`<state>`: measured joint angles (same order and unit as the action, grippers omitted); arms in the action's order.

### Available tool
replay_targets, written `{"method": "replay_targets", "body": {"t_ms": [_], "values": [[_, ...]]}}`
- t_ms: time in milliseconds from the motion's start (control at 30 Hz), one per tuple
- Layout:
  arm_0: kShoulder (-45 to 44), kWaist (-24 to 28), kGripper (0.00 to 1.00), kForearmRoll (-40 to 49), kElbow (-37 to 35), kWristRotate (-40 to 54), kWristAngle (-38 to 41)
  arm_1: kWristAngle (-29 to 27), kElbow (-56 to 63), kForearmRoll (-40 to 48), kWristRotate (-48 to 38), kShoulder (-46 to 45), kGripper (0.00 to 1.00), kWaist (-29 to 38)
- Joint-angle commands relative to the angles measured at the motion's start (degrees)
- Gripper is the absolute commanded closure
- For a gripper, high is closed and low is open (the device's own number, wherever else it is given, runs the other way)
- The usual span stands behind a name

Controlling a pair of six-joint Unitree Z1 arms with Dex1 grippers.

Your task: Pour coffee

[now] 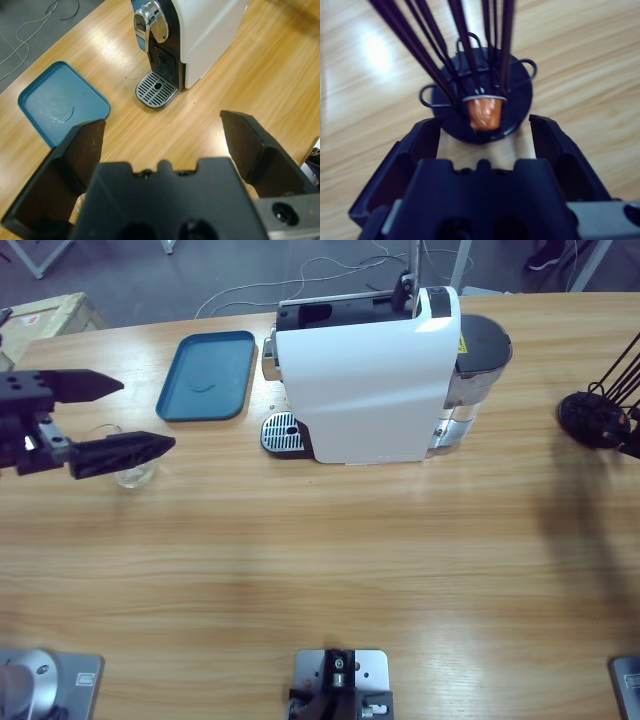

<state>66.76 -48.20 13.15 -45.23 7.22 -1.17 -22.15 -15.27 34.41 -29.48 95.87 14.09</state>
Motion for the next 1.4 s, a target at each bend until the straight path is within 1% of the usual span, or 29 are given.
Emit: {"method": "replay_targets", "body": {"t_ms": [33, 133, 200, 267, 300, 333, 367, 500, 833, 867, 900, 967, 1033, 1067, 1100, 1400], "values": [[2.39, -0.49, 0.009, -0.23, 0.07, -0.53, -0.67, -0.09, 1.65, 1.52, 1.83, 0.58, 0.317, -1.26], [1.76, -0.49, 0.009, -0.16, 0.31, -0.54, -0.67, 0.28, 1.72, 2.59, 2.11, 1.83, 0.328, -1.86], [1.64, -0.49, 0.009, -0.14, 0.3, -0.54, -0.67, 0.79, 1.95, 3.42, 2.57, 2.53, 0.359, -2.33], [1.62, -0.49, 0.009, -0.14, 0.07, -0.54, -0.66, 0.91, 2.09, 3.88, 3.15, 2.53, 0.451, -2.63], [1.62, -0.49, 0.009, -0.14, 0.05, -0.53, -0.59, 1.05, 2.12, 3.88, 3.2, 2.57, 0.514, -2.76], [1.62, -0.49, 0.009, -0.14, 0.05, -0.54, -0.59, 1.02, 2.19, 3.84, 3.24, 2.53, 0.557, -2.76], [1.55, -0.49, 0.009, -0.14, 0.05, -0.54, -0.59, 1.03, 2.25, 3.83, 3.38, 2.5, 0.577, -2.76], [1.2, -0.49, 0.01, -0.14, 0.46, -0.54, -0.67, 1.51, 2.09, 3.63, 3.43, 2.99, 0.616, -2.77], [1.35, -0.49, 0.009, -0.14, 0.63, -0.54, -0.67, 1.79, 1.88, 4.07, 3.46, 4.62, 0.616, -2.76], [1.34, -0.49, 0.009, -0.14, 0.65, -0.54, -0.67, 1.95, 1.91, 4.32, 3.48, 4.78, 0.629, -2.79], [1.27, -0.49, 0.009, -0.14, 0.67, -0.54, -0.67, 1.95, 2.07, 4.69, 3.62, 4.78, 0.682, -2.79], [1.27, -0.49, 0.009, -0.14, 0.74, -0.54, -0.67, 2.05, 2.18, 4.88, 3.76, 4.61, 0.706, -2.84], [1.34, -0.49, 0.009, -0.14, 0.7, -0.54, -0.67, 1.91, 2.25, 4.88, 3.94, 4.41, 0.861, -2.84], [1.41, -0.49, 0.009, -0.14, 0.67, -0.54, -0.67, 1.72, 2.19, 4.88, 4.17, 4.22, 0.984, -2.84], [1.43, -0.49, 0.009, -0.14, 0.63, -0.54, -0.67, 1.49, 2.18, 4.88, 4.4, 3.95, 1.0, -2.83], [1.14, -0.49, 0.009, -0.14, 1.16, -0.63, -0.67, 2.28, 1.77, 3.35, 5.77, 0.93, 1.0, -2.84]]}}
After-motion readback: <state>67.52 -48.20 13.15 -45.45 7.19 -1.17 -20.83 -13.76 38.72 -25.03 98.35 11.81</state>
